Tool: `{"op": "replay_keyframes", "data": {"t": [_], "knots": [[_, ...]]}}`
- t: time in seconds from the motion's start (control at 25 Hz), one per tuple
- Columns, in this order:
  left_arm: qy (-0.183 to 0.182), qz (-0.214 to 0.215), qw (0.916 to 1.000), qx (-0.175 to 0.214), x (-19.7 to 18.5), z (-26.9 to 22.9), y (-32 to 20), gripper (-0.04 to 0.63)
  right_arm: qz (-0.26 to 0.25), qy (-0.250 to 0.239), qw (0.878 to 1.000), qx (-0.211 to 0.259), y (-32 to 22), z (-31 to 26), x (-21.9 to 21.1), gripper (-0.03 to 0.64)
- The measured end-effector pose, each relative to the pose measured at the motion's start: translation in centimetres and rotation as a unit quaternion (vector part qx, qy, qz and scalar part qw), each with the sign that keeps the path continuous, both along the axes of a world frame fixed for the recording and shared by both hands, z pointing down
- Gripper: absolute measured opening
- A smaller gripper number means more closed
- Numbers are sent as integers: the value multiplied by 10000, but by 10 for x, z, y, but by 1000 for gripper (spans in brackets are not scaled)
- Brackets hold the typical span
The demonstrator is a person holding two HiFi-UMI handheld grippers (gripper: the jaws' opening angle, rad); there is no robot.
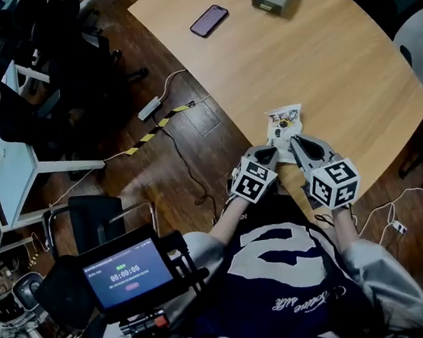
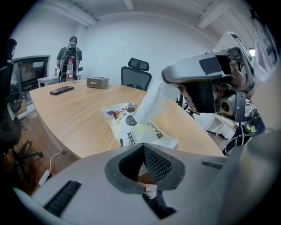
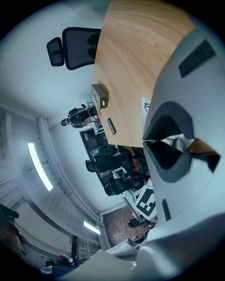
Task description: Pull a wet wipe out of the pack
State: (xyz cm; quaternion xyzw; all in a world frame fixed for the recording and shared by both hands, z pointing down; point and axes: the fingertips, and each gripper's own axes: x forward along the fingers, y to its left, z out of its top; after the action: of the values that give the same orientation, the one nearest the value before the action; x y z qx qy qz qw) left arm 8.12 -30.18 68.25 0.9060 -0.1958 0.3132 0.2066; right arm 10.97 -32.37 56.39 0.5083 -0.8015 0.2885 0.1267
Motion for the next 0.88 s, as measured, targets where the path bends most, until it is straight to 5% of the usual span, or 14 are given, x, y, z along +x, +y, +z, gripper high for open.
{"op": "replay_keyframes", "data": {"t": [0.2, 0.56, 0.72, 0.88], "knots": [[30, 62, 10000, 18, 1, -3, 0, 3, 375, -427, 9982, 208, 10, -30, 9, 3], [244, 406, 9983, 340, -6, -19, 6, 3, 1059, -182, 9921, 652, 47, -71, 19, 3], [1035, 134, 9940, 317, -11, -64, 11, 3, 1592, -251, 9847, 665, 73, -71, 29, 3], [1915, -209, 9813, 24, -23, -108, 20, 3, 1987, -410, 9768, 686, 101, -71, 28, 3]]}}
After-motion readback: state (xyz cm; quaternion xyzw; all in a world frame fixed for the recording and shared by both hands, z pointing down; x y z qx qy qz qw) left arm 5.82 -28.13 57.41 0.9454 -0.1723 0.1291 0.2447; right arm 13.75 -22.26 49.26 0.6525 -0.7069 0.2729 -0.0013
